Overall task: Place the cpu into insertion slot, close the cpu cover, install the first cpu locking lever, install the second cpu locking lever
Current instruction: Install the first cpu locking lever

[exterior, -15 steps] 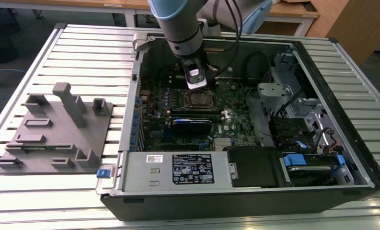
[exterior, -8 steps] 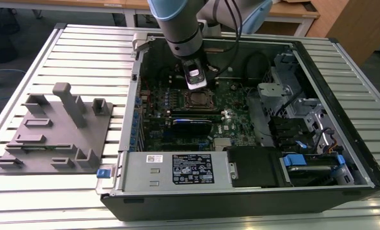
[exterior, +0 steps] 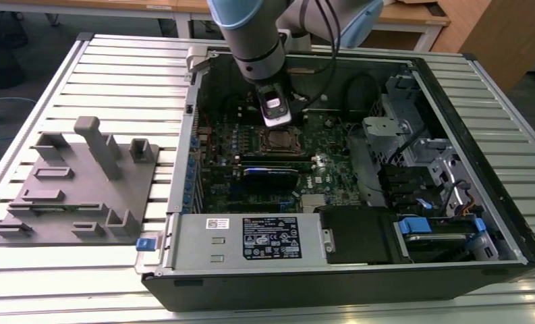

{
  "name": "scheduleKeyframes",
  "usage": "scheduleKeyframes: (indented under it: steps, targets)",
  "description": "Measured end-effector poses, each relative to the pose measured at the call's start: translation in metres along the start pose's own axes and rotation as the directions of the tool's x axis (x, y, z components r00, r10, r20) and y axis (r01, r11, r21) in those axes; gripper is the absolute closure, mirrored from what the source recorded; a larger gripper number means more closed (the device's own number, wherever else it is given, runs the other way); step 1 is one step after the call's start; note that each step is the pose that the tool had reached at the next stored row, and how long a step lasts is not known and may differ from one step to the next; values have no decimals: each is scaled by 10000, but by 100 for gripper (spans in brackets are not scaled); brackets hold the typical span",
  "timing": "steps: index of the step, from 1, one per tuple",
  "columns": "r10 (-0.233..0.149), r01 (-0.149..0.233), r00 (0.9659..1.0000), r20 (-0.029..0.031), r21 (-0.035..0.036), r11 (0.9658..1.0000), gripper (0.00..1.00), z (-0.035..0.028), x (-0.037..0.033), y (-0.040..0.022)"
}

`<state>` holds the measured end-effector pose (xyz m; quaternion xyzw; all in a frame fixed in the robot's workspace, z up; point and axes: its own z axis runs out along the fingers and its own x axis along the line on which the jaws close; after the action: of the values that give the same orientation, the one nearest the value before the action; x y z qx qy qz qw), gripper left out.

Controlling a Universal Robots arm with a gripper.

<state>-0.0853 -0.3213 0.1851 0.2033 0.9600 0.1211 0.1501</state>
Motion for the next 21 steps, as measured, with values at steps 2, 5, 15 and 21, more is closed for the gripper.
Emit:
scheduleKeyframes:
  steps: [2,5,15,21]
  targets:
    - [3,-3,10000,3,-12,10000,89,7,2,-3]
    - [23,-23,10000,-15,-65,10000,89,10,2,-2]
    - [25,-25,10000,-15,-74,10000,89,20,-11,3]
    - [25,-25,10000,-16,-75,10000,89,-17,-22,15]
